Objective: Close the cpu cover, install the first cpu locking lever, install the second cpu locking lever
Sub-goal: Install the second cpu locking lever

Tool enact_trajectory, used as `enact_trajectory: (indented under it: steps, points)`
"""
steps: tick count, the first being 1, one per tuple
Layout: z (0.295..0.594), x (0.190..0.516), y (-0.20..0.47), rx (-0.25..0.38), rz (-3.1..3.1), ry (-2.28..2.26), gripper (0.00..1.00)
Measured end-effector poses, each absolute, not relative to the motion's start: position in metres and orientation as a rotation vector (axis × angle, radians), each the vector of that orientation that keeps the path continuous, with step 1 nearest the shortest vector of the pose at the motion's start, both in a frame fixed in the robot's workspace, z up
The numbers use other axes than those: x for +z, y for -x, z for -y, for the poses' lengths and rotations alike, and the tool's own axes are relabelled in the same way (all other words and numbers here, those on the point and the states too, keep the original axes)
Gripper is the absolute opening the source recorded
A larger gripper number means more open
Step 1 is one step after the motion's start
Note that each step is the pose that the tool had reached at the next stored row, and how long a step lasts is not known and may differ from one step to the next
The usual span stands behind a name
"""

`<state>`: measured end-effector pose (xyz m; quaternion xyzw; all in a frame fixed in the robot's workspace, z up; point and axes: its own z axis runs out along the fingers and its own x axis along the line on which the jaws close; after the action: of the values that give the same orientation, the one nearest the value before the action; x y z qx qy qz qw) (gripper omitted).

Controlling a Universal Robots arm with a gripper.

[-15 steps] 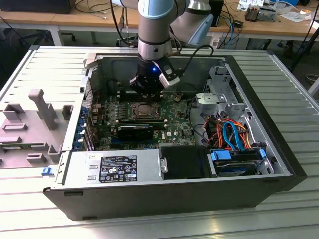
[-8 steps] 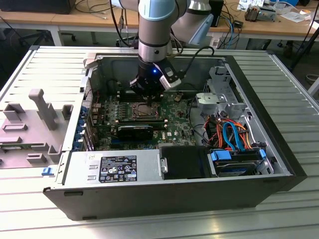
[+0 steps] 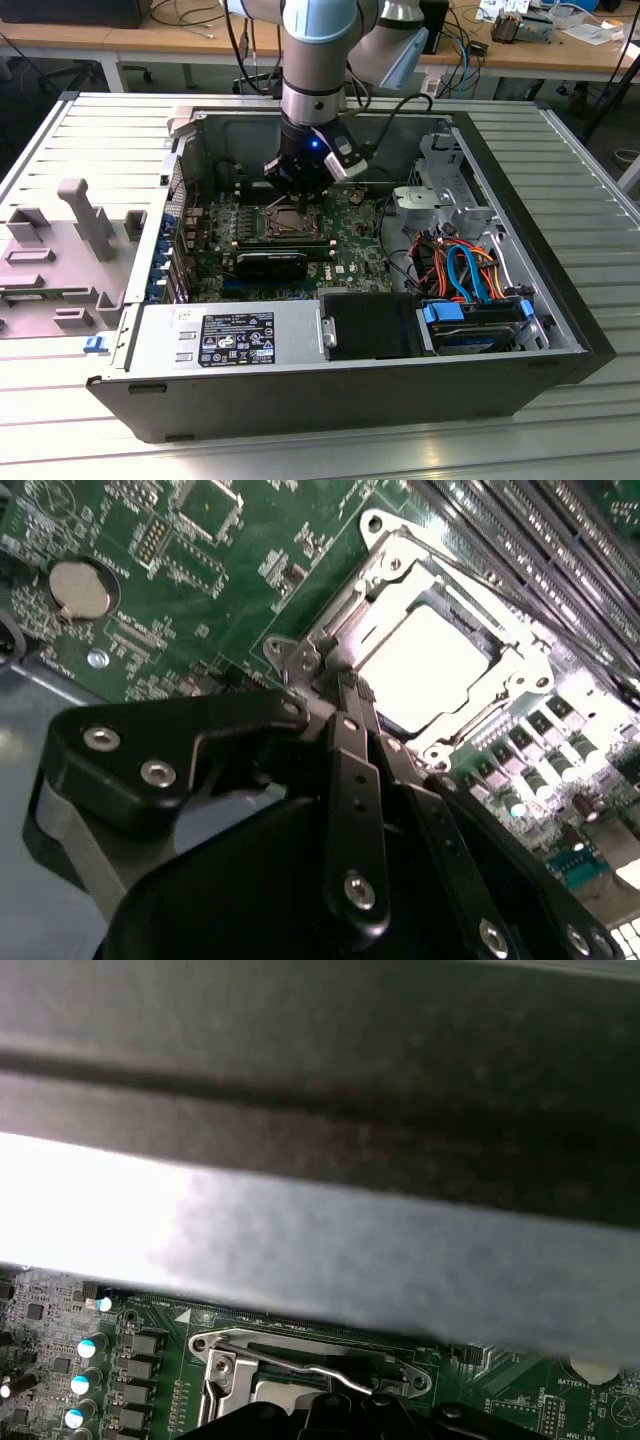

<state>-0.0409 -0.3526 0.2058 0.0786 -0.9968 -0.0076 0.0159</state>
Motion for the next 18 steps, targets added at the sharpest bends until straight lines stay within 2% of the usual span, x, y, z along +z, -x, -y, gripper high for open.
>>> enact_trajectory:
  steps: [9,18]
  points:
    - [0.353,0.226,0.042,-0.028,3.103,-0.245,0.11]
    - [0.36,0.227,0.066,-0.028,3.114,-0.246,0.11]
